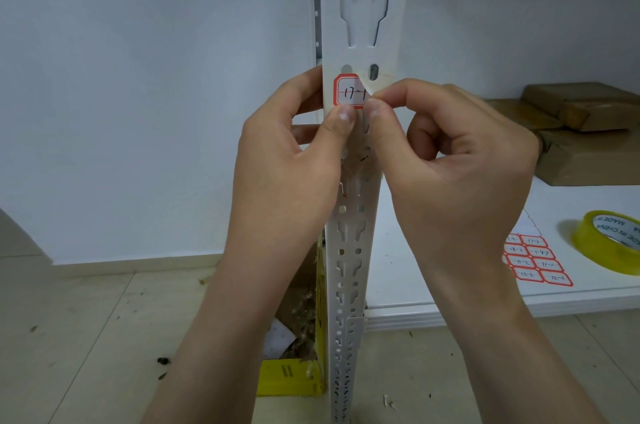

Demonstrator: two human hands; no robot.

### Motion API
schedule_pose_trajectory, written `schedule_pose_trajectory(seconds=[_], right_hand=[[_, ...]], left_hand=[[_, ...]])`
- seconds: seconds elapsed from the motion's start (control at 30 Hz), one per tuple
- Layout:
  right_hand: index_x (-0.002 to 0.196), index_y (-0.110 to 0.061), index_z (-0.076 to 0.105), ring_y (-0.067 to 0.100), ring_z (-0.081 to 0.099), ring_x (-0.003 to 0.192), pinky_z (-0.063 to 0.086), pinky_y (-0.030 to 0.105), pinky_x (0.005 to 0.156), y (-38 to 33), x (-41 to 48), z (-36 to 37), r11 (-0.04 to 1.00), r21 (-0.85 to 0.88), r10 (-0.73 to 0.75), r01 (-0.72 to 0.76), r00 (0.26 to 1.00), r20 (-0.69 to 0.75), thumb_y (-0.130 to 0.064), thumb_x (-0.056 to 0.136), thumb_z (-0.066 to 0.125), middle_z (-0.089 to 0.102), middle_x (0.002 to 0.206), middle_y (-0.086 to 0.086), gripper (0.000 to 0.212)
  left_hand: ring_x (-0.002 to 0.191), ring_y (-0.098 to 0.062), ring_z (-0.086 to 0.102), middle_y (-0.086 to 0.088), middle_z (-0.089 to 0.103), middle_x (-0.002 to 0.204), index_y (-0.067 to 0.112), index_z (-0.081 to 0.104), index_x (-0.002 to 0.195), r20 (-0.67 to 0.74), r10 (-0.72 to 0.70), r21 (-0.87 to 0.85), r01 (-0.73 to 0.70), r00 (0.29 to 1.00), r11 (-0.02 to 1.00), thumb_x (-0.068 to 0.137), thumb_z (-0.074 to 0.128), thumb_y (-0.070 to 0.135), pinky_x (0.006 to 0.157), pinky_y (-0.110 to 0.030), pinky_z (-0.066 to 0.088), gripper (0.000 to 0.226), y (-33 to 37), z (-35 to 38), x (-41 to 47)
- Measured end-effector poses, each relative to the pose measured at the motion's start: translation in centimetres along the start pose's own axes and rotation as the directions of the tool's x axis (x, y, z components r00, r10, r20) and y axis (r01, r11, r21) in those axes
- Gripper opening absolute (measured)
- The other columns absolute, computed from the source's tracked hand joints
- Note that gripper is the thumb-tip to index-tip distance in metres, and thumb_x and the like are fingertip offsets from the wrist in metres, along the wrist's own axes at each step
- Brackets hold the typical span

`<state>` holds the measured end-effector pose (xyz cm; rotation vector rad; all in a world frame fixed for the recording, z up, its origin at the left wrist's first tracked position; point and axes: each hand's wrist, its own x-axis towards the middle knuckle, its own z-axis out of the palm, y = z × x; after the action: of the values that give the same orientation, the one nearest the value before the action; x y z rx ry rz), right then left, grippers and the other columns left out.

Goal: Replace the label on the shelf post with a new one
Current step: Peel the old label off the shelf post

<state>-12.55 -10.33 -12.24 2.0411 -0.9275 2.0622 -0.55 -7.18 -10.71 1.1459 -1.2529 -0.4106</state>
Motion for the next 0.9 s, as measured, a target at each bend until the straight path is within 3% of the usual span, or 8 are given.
schedule_pose_trajectory(seconds=[0.23,0.67,0.9], right_hand=[[0.086,-0.011,0.079,0.015,0.037,0.056,0.03,0.016,0.056,-0.05,-0.02,0.06,1.0,0.001,-0.013,0.013,1.0,0.001,-0.014,0.095,0.076,0.039,0.059,-0.006,0.01],[0.086,-0.012,0.079,0.014,0.038,0.055,0.031,0.018,0.055,-0.22,-0.09,0.04,1.0,0.016,-0.017,0.016,1.0,0.01,-0.015,0.095,0.076,0.039,0.058,-0.006,0.01],[0.095,-0.007,0.08,0.009,0.042,0.058,0.033,0.008,0.058,0.02,-0.07,-0.18,0.999,0.021,-0.039,0.04,0.999,-0.022,-0.014,0.096,0.074,0.049,0.068,-0.01,0.009]], left_hand=[[0.082,0.003,0.074,0.018,0.075,0.111,0.027,0.068,0.133,0.004,0.002,-0.015,-0.002,1.0,1.0,0.102,0.062,0.021,0.066,-0.01,0.057,0.032,0.03,-0.01,0.03],[0.088,0.005,0.074,0.02,0.075,0.112,0.028,0.068,0.134,-0.001,-0.003,-0.013,0.003,1.0,1.0,0.102,0.062,0.021,0.067,-0.011,0.057,0.033,-0.01,0.05,0.0],[0.091,0.004,0.074,0.021,0.074,0.117,0.03,0.066,0.137,-0.001,-0.012,0.003,0.012,1.0,1.0,0.102,0.062,0.024,0.069,-0.011,0.058,0.036,0.17,-0.01,-0.06]])
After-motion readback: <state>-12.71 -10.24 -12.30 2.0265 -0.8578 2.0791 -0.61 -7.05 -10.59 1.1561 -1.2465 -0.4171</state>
